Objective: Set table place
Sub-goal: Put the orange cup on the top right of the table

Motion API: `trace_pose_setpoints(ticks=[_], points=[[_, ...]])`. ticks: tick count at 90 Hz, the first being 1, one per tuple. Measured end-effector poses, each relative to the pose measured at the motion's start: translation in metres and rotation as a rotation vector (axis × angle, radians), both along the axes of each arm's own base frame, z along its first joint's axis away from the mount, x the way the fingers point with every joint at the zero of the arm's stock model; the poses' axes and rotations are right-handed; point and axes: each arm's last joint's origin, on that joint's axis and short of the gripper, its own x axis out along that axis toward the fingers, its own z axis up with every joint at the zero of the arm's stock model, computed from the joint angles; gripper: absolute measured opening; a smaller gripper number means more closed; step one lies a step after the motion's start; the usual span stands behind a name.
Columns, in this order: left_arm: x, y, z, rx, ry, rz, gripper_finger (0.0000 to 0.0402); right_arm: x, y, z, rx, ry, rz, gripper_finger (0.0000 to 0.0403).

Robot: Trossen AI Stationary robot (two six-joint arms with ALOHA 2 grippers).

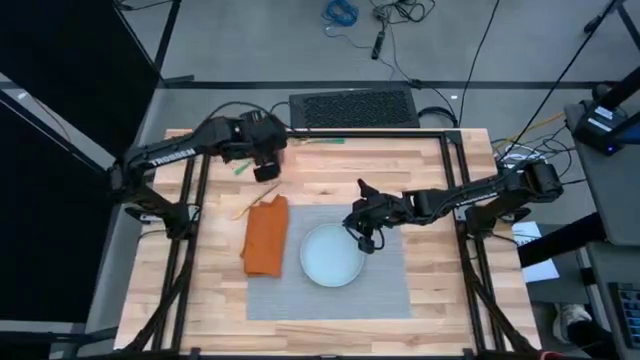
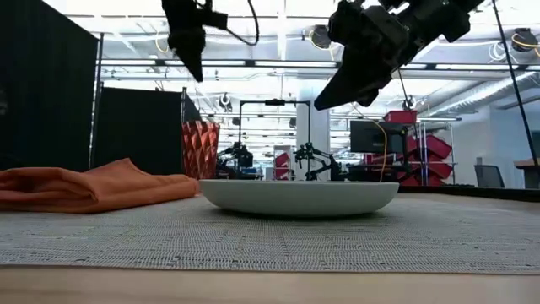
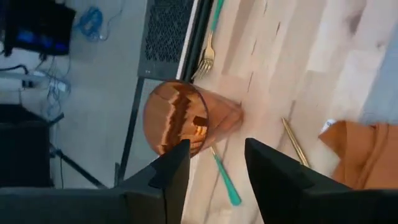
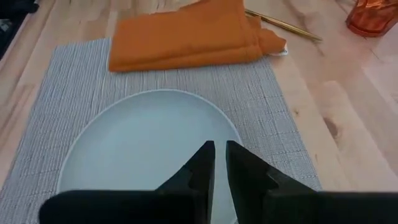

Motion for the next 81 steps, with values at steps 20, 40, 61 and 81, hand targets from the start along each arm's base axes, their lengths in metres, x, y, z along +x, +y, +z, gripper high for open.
trace_pose_setpoints(ticks=[20,40,61,81], points=[[-0.018,0.014,0.023,-0.066,0.172,0.015,0.0183,0.0,0.0,0.0,-0.006,-0.003,0.001,0.0027],[-0.003,0.026,-0.005,-0.145,0.379,-0.048,0.0225,0.001,0.0,0.002,-0.026,-0.021,0.009,0.0027],[0.007,0.028,-0.013,-0.158,0.425,-0.103,0.0248,0.001,0.0,0.002,-0.03,-0.023,0.012,0.0027],[0.016,0.031,-0.013,-0.163,0.322,-0.169,0.0252,0.002,0.0,0.003,-0.041,-0.036,0.02,0.0027]])
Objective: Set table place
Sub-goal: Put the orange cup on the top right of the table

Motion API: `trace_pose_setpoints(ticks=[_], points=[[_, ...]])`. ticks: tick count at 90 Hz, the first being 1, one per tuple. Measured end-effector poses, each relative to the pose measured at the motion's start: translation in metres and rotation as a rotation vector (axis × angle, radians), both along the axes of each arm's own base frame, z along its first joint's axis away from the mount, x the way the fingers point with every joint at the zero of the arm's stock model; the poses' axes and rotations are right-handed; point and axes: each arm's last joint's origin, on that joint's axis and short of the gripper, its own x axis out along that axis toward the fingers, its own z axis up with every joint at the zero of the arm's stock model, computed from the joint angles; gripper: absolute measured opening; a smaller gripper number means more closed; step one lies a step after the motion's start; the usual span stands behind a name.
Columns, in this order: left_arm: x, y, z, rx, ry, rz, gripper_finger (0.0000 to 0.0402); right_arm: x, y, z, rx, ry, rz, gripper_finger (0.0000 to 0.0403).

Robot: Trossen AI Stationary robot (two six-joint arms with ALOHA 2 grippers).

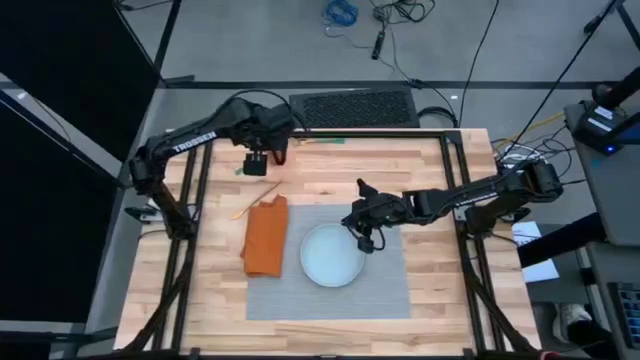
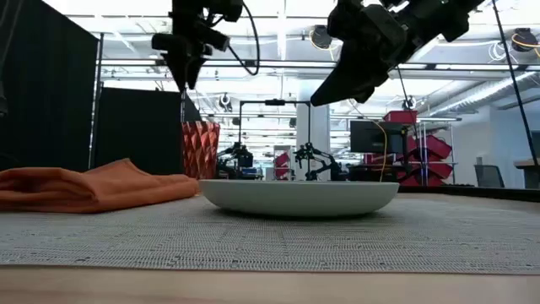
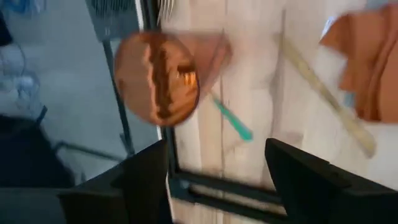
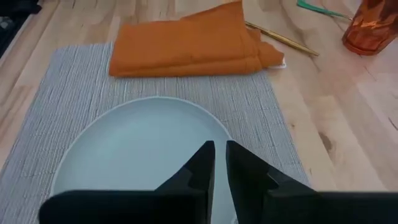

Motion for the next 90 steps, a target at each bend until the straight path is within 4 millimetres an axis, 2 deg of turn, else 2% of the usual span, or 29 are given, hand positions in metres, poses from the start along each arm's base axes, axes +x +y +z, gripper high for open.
trace_pose_setpoints(ticks=[33,68,90], points=[[0.01,0.015,-0.01,-0.043,-0.051,-0.024,0.0252,0.0,0.0,0.0,0.0,0.001,0.0,0.0027],[0.025,0.037,-0.044,-0.12,0.023,0.015,0.0251,-0.001,0.001,-0.001,-0.001,0.013,0.003,0.0027],[0.028,0.044,-0.05,-0.116,0.013,0.025,0.025,-0.001,0.001,-0.002,-0.002,0.024,0.003,0.0027]])
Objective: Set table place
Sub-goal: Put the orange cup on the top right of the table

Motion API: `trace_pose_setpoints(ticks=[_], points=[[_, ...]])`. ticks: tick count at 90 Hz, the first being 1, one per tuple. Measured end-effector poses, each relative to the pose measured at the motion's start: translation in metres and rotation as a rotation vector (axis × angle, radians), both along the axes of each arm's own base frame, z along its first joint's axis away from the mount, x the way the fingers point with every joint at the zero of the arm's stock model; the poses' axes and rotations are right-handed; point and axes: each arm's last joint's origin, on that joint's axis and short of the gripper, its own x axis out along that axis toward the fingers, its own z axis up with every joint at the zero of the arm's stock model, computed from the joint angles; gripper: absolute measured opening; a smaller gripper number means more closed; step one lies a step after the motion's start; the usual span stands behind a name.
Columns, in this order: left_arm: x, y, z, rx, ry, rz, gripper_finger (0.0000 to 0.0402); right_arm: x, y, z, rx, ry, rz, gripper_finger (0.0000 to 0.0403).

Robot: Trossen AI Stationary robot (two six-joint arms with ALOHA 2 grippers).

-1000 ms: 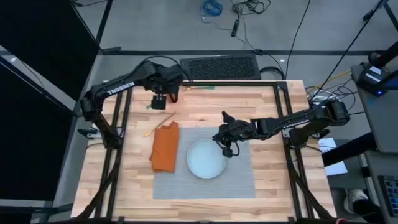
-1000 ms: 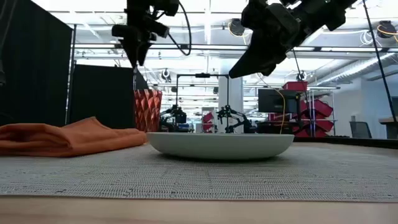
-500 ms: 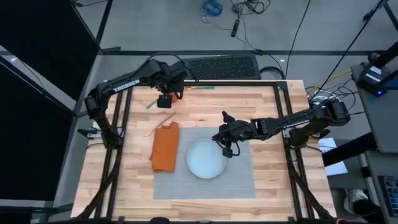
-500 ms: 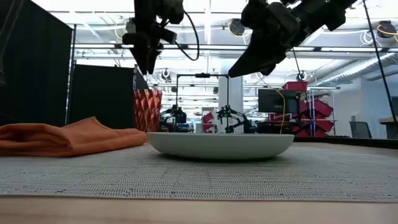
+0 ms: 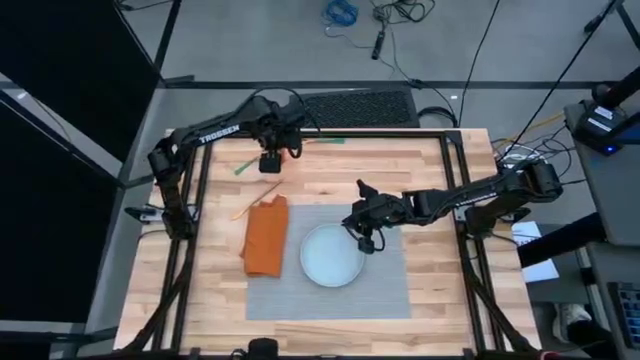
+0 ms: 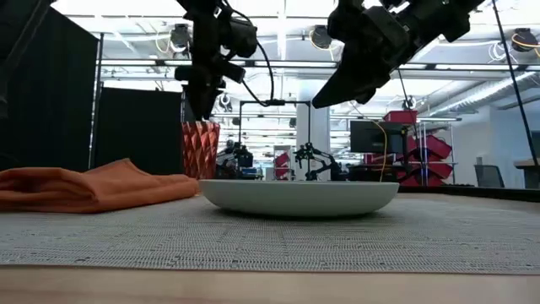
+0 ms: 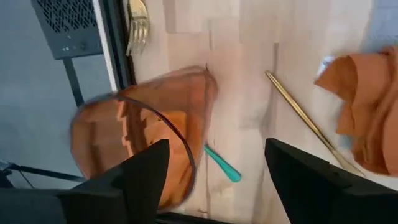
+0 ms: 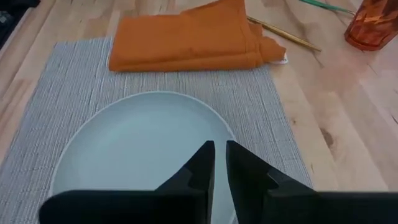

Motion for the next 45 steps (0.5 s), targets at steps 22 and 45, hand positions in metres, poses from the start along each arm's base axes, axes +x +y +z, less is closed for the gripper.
trace_pose_setpoints(ticks=[22,45], points=[[0.0021,0.0006,0.0003,-0.004,-0.03,0.001,0.0203,-0.0006,0.0001,-0.0009,0.007,0.011,0.002,0.0027],[0.0013,0.004,0.0002,-0.013,-0.055,0.035,0.0157,-0.001,0.0001,-0.0013,0.011,0.017,0.0,0.0027]])
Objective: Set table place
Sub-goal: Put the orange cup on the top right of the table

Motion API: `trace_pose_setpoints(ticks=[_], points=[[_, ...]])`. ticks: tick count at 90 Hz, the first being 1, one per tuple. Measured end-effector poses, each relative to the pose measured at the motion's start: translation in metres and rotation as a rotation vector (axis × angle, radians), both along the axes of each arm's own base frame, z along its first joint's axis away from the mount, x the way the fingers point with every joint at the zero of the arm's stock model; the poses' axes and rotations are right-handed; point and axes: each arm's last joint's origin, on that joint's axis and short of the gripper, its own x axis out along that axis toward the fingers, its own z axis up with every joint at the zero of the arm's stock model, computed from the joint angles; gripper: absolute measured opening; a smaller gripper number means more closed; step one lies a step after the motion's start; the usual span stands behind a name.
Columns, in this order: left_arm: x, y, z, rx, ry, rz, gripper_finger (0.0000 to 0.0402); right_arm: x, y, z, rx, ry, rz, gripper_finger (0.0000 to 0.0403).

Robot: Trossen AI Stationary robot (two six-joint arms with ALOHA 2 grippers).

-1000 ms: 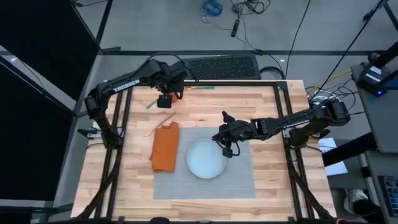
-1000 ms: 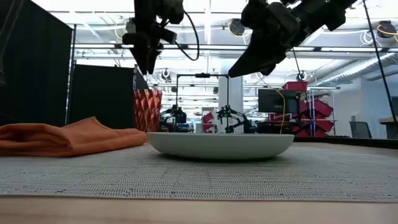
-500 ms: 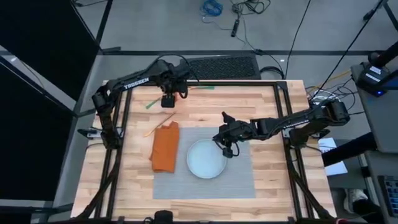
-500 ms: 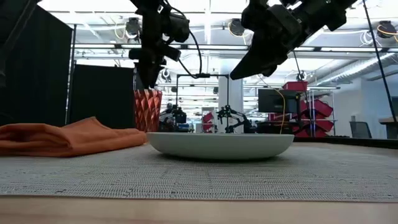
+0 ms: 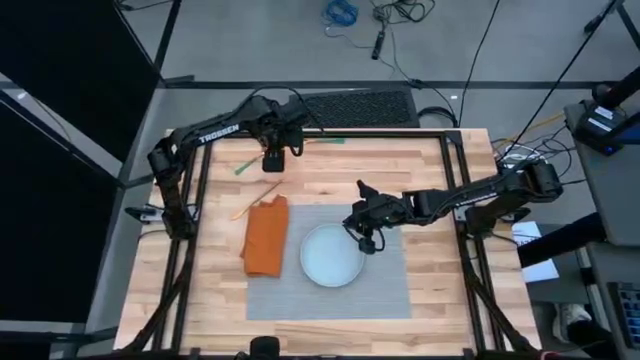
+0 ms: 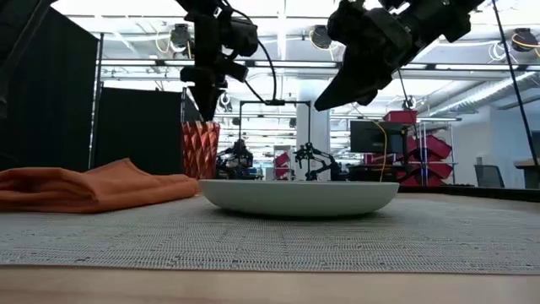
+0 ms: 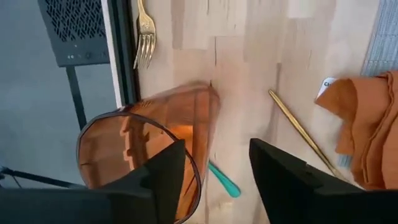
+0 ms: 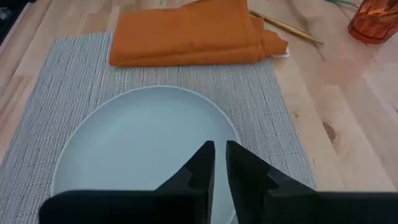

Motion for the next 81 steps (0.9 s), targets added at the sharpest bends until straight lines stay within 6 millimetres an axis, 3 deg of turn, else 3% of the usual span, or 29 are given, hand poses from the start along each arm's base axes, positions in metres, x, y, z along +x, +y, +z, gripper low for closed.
trace_pose_setpoints(ticks=[33,69,81], points=[[-0.005,0.009,-0.015,-0.033,0.01,0.053,0.0152,-0.001,0.007,0.0,0.008,0.0,0.021,0.0027],[-0.007,0.02,-0.012,-0.001,-0.042,0.081,0.0152,-0.001,0.008,0.0,0.007,0.0,0.024,0.0027],[-0.004,0.025,-0.022,-0.02,-0.016,0.089,0.0152,-0.001,0.008,0.0,0.007,0.0,0.024,0.0027]])
